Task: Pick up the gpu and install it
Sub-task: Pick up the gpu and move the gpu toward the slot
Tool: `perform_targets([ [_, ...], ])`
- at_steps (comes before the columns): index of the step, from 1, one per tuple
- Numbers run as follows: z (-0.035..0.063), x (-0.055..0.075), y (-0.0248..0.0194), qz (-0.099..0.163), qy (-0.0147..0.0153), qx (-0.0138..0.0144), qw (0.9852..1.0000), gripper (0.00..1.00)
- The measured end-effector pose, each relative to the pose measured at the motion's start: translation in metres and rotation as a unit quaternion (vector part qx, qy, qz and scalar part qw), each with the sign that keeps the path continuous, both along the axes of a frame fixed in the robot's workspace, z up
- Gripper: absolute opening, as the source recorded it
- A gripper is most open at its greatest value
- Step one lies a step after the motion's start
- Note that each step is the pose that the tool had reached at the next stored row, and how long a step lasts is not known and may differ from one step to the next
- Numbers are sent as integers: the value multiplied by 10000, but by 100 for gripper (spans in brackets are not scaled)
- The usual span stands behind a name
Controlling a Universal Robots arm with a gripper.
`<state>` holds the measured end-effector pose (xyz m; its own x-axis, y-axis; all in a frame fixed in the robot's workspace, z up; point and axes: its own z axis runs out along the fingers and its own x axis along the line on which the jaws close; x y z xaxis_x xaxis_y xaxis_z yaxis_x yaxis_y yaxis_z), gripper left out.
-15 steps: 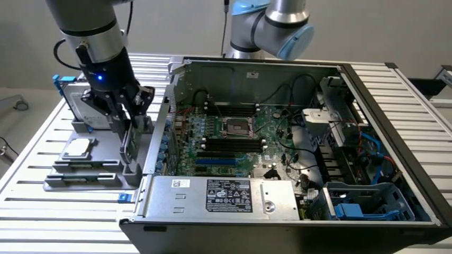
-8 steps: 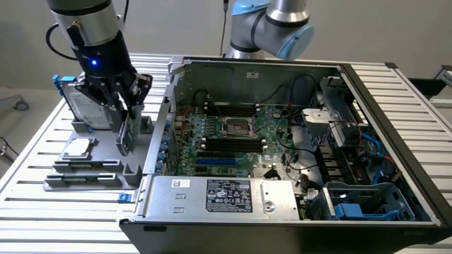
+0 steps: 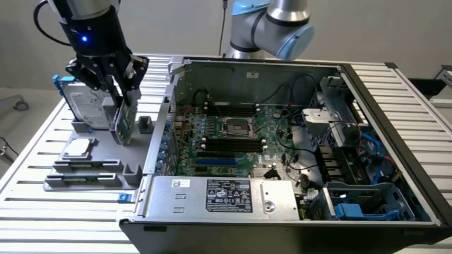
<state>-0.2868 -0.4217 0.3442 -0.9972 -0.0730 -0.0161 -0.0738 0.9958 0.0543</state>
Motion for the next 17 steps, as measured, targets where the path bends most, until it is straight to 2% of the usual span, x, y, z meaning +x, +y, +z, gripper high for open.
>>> perform_targets([
  [6, 271, 32, 0, 1, 0, 0, 10000, 26],
  [14, 638, 390, 0, 1, 19, 0, 10000, 26],
  [17, 770, 525, 0, 0, 39, 2, 10000, 26],
])
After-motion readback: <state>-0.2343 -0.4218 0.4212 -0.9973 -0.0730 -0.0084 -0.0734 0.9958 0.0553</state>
